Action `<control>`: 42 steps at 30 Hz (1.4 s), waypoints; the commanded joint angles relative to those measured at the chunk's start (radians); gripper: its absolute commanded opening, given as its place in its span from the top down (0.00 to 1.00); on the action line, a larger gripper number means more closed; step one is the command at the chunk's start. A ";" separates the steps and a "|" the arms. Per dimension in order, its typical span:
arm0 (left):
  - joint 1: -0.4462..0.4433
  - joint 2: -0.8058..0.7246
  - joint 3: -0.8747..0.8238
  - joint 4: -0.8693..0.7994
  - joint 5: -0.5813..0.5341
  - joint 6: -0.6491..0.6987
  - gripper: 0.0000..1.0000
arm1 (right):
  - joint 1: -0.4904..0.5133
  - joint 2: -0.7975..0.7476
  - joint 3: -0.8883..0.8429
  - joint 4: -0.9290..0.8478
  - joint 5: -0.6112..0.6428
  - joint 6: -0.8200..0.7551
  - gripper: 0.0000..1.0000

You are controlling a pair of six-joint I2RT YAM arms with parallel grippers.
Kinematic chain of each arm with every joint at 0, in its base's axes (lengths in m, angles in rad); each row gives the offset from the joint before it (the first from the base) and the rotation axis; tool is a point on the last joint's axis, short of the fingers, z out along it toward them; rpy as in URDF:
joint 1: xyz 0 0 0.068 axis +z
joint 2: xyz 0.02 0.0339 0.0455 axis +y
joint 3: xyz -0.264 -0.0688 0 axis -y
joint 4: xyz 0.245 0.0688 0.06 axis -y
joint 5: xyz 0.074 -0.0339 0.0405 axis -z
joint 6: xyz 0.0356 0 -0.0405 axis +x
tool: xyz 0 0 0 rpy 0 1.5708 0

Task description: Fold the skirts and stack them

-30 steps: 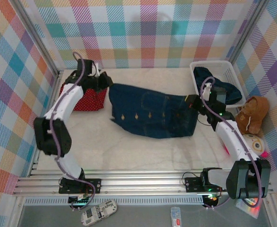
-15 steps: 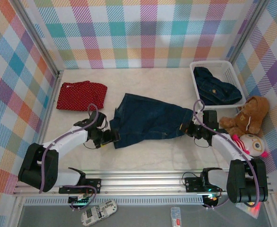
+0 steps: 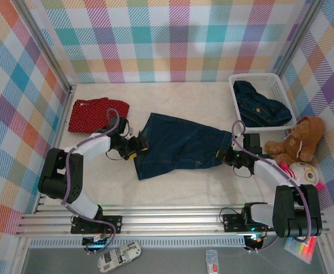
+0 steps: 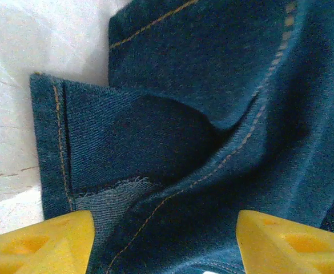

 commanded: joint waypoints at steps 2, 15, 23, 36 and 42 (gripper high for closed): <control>-0.005 0.007 -0.040 0.036 0.128 0.040 0.40 | -0.007 -0.004 0.003 0.026 0.010 0.004 0.92; -0.027 -0.062 -0.195 0.112 0.179 0.033 0.43 | -0.004 0.000 0.008 0.025 0.016 0.009 0.92; -0.032 -0.059 -0.187 0.198 0.148 0.023 0.78 | -0.006 -0.011 0.009 0.034 0.014 0.010 0.92; 0.003 -0.498 0.231 -0.165 -0.262 0.146 1.00 | -0.008 -0.277 0.420 -0.047 -0.095 -0.141 1.00; 0.024 -0.519 0.515 -0.154 -0.455 0.275 1.00 | -0.008 -0.266 0.637 0.037 -0.118 -0.209 1.00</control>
